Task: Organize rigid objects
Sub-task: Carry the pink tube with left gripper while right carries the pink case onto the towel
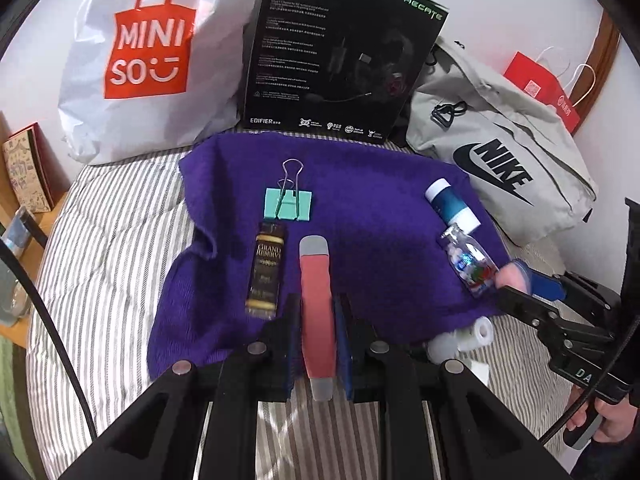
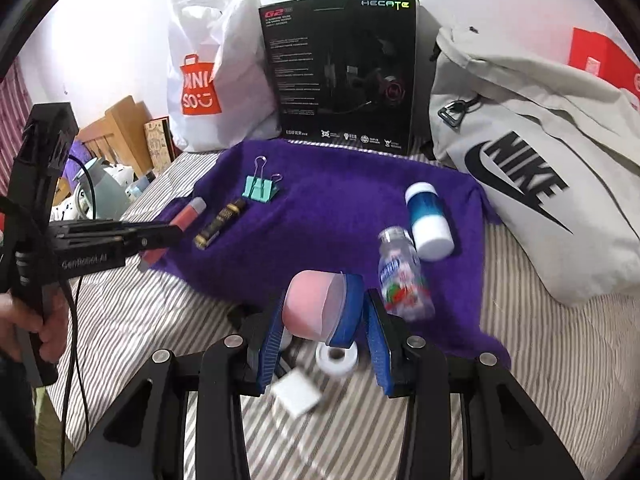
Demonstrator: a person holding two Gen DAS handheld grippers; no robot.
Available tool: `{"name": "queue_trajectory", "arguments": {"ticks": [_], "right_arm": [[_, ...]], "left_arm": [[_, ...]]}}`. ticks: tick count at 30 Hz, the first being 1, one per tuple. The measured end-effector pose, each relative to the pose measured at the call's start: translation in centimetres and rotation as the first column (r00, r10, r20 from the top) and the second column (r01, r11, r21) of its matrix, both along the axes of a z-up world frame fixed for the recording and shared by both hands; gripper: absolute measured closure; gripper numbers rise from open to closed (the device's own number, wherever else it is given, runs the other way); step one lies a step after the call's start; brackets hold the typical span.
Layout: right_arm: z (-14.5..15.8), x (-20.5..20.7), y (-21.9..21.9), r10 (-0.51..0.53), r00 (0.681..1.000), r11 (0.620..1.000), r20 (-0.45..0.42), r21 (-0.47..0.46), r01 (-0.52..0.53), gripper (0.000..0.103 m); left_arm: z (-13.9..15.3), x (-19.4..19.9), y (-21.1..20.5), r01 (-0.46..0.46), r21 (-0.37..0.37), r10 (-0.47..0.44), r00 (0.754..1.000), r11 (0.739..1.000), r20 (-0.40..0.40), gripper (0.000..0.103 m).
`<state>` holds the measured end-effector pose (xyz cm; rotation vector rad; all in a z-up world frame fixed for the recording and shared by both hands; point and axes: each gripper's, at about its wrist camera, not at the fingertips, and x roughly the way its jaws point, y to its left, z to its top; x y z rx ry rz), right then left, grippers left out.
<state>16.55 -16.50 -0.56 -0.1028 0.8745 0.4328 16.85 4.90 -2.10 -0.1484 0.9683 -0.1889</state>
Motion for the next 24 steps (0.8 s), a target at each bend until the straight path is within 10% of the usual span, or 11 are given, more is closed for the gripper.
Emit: {"name": "queue_trajectory", "arguments": {"ticks": [24], "right_arm": [[-6.0, 6.3, 2.5, 0.017, 0.994, 0.995, -0.110, -0.094, -0.027, 0.064]], "left_arm": [[-2.7, 4.6, -1.0, 0.018, 0.016, -0.017, 0.998, 1.000, -0.065, 0.086]]}}
